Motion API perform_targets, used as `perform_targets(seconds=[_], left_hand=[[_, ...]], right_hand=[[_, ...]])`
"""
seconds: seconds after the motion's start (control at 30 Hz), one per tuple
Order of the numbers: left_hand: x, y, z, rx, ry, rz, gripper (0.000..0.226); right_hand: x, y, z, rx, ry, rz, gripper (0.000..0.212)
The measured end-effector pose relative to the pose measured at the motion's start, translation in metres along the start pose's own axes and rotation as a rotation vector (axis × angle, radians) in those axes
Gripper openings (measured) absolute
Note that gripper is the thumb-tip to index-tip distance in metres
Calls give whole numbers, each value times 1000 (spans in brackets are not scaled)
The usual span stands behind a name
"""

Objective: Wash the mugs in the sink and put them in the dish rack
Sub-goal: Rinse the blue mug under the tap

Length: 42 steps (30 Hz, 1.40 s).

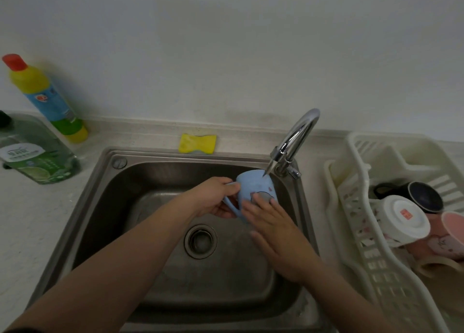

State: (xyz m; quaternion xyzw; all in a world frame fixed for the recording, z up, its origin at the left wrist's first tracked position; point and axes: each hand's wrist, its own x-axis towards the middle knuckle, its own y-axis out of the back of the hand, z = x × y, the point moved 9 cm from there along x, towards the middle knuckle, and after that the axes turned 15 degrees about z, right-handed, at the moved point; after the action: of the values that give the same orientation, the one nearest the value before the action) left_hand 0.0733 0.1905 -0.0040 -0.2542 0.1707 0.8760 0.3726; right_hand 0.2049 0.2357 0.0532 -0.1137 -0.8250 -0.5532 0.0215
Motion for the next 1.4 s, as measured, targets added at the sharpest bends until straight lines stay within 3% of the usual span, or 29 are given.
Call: perform_targets(seconds=[0.17, 0.3, 0.5, 0.63, 0.77, 0.93, 1.0, 1.1, 1.3, 1.4], left_hand=[[3, -12, -2, 24, -10, -16, 23], [7, 0, -13, -34, 40, -11, 29], [2, 2, -17, -47, 67, 10, 30], [-3, 18, -17, -100, 66, 44, 24], [-6, 19, -18, -51, 36, 42, 25], [-7, 31, -15, -97, 48, 108, 23], [-11, 23, -14, -66, 49, 67, 22], [-9, 15, -6, -41, 16, 67, 22], [-9, -11, 7, -48, 12, -23, 23], [-10, -9, 11, 6, -31, 43, 25]], right_hand=[[15, 17, 48, 280, -447, 123, 67], [-30, 5, 14, 194, -368, 21, 71], [18, 11, 26, 294, -429, 100, 61], [0, 2, 1, 206, -252, 23, 64], [27, 4, 31, 515, -562, 105, 61], [8, -4, 1, 364, -380, 14, 63], [22, 0, 13, 397, -445, 63, 60], [30, 9, 35, 660, -638, 197, 51], [1, 17, 54, 739, -713, 295, 80], [9, 17, 60, 726, -752, 283, 84]])
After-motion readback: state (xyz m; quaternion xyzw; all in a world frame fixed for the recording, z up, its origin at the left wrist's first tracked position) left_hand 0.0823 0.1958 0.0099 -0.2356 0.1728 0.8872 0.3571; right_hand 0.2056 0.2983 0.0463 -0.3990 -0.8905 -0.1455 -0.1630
